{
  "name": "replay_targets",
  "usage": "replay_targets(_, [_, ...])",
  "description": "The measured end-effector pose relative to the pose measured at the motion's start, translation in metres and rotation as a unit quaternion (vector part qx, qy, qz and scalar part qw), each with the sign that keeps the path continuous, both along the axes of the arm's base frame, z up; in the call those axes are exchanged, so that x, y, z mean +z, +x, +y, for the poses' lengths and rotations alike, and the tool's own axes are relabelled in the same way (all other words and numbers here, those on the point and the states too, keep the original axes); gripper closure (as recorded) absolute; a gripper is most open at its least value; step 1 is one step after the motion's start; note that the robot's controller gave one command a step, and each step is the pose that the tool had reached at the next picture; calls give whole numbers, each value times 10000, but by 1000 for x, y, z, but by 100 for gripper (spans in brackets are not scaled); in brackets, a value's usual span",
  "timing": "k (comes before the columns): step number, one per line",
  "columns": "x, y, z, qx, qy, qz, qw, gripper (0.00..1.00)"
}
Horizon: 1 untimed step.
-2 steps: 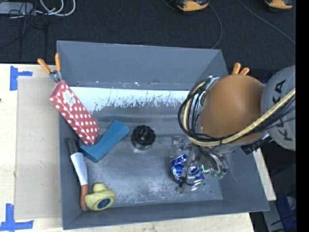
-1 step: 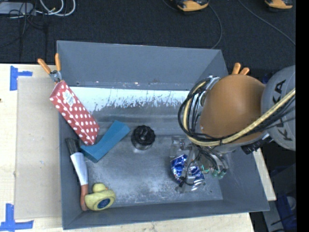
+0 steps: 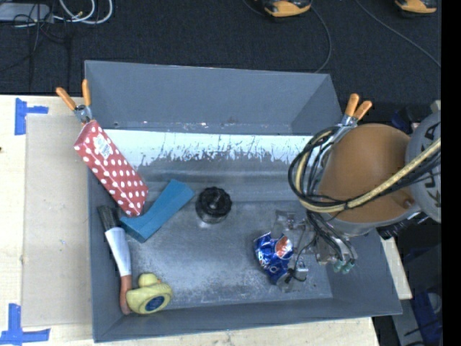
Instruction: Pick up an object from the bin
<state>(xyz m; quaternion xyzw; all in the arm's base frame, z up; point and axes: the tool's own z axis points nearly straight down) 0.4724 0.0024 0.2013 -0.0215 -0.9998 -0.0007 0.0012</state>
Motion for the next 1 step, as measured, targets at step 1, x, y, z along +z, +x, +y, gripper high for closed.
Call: replay_targets(1, [-20, 2, -21, -210, -18, 23, 9998, 0])
